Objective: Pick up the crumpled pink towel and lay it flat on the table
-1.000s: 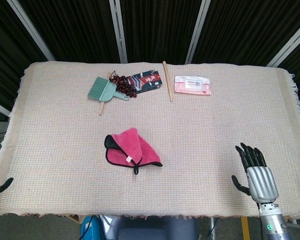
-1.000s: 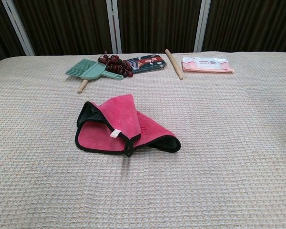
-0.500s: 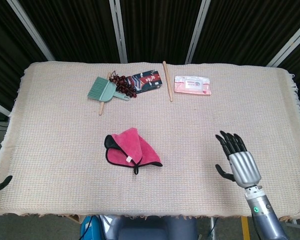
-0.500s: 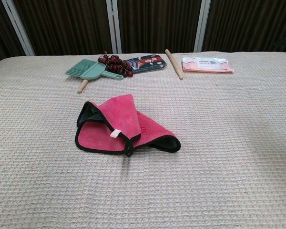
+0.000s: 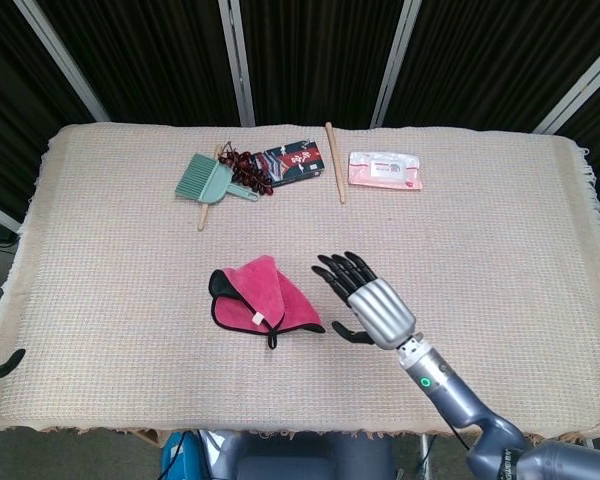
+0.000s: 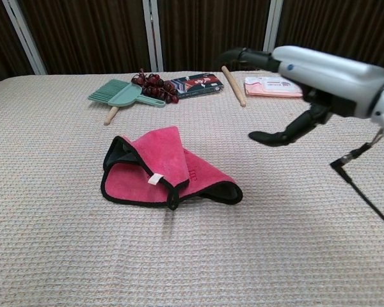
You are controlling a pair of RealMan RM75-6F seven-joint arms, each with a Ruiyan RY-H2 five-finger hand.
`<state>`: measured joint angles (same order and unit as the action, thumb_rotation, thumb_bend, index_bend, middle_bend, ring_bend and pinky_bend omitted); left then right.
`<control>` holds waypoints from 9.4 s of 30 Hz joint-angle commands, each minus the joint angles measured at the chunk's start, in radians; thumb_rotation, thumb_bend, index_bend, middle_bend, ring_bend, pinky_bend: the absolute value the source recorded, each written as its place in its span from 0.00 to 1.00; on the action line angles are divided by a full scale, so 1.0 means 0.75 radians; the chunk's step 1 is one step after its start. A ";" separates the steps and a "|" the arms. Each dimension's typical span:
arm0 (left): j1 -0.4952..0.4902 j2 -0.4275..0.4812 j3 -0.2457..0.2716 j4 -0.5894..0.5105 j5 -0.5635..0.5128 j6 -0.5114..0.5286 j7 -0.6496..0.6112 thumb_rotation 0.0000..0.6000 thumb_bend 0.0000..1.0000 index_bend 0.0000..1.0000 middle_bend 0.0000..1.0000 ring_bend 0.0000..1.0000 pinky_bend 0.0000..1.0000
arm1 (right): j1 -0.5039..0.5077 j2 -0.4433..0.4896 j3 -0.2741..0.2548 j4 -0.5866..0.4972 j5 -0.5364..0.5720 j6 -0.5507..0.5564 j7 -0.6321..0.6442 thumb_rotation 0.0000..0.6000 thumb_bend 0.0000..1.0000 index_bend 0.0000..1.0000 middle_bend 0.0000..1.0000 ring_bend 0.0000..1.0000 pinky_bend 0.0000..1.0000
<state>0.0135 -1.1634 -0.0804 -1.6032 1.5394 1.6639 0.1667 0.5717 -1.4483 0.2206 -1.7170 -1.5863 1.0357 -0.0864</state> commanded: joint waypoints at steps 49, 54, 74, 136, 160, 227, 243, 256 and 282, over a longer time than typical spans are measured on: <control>-0.017 -0.059 0.012 0.058 0.011 -0.010 0.029 1.00 0.02 0.00 0.00 0.00 0.00 | 0.224 -0.709 -0.011 0.643 0.244 -0.048 -0.110 1.00 0.31 0.04 0.00 0.00 0.00; -0.017 -0.062 0.011 0.064 0.010 -0.009 0.023 1.00 0.02 0.01 0.00 0.00 0.00 | 0.223 -0.726 -0.004 0.652 0.252 -0.027 -0.117 1.00 0.31 0.04 0.00 0.00 0.00; -0.015 -0.073 0.010 0.073 0.015 0.006 0.010 1.00 0.02 0.01 0.00 0.00 0.00 | 0.207 -0.801 0.056 0.749 0.246 0.135 -0.057 1.00 0.46 0.32 0.07 0.02 0.00; -0.253 -0.183 -0.131 -0.078 -0.131 -0.291 0.054 1.00 0.02 0.05 0.00 0.00 0.00 | 0.438 -0.352 0.510 0.394 0.489 0.086 -0.383 1.00 0.47 0.61 0.29 0.13 0.00; -0.693 -0.423 -0.475 -0.038 -0.533 -0.617 0.091 1.00 0.07 0.15 0.03 0.00 0.00 | 0.542 -0.256 0.513 0.356 0.599 0.090 -0.420 1.00 0.48 0.61 0.29 0.13 0.00; -1.200 -0.917 -0.572 0.491 -1.050 -0.833 0.136 1.00 0.34 0.48 0.12 0.00 0.00 | 0.612 -0.175 0.423 0.221 0.756 0.207 -0.472 1.00 0.48 0.61 0.29 0.13 0.00; -1.200 -0.923 -0.579 0.521 -1.033 -0.818 0.079 1.00 0.46 0.60 0.14 0.00 0.00 | 0.613 -0.156 0.407 0.181 0.775 0.230 -0.493 1.00 0.48 0.61 0.29 0.13 0.00; -1.170 -0.817 -0.596 0.375 -0.976 -0.764 0.066 1.00 0.48 0.61 0.14 0.00 0.00 | 0.593 -0.134 0.381 0.136 0.782 0.251 -0.502 1.00 0.48 0.61 0.29 0.13 0.00; -1.321 -0.601 -0.701 0.194 -1.033 -0.722 0.253 1.00 0.48 0.62 0.15 0.00 0.00 | 0.533 -0.119 0.346 0.330 0.821 0.191 -0.347 1.00 0.48 0.61 0.29 0.13 0.00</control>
<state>-0.9476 -1.5926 -0.6100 -1.4989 0.7782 1.1336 0.3475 0.9575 -1.5258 0.4689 -1.5080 -0.9760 1.1951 -0.3628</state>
